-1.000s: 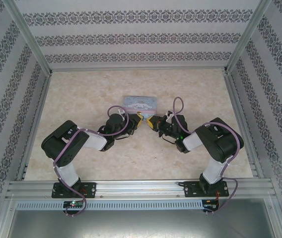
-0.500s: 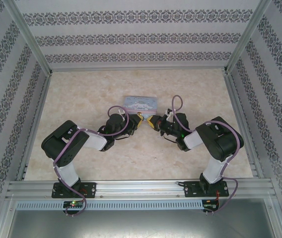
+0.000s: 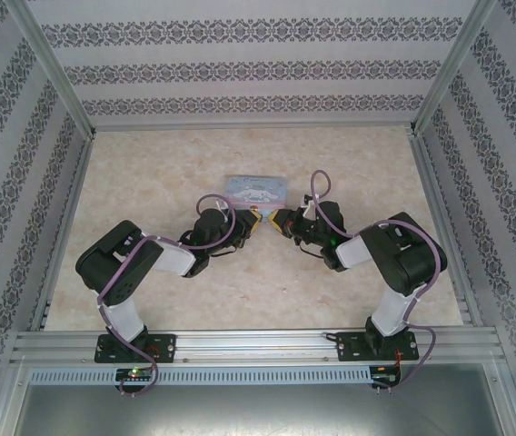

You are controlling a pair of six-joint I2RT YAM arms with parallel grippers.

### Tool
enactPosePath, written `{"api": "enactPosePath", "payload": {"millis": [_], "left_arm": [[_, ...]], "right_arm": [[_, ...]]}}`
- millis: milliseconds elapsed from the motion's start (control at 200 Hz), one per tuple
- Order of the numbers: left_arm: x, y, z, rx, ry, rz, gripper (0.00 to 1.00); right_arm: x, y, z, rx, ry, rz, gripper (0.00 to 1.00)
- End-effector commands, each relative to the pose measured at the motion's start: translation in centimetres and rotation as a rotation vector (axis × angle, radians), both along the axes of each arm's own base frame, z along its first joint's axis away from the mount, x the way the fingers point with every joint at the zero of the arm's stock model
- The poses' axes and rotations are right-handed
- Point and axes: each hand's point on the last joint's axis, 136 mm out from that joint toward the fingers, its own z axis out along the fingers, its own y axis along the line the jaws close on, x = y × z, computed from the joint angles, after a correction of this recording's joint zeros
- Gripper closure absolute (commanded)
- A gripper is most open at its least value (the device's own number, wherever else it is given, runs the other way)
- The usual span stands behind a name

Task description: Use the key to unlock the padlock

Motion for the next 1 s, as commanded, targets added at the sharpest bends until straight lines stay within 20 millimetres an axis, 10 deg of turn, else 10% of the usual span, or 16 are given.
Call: {"api": "enactPosePath", "payload": {"millis": [0,994], "left_arm": [[-3.5,-4.1,4.2,-0.130,-0.075,-0.233,1.00],[-2.8,-4.3,10.8,-0.370,-0.128,-0.189,1.00]], "right_arm": [[1.1,1.0,1.9,-0.009,-0.095,0.019,1.00],[1.7,0.7,4.8,0.165,0.002,-0.046,1.00]]}}
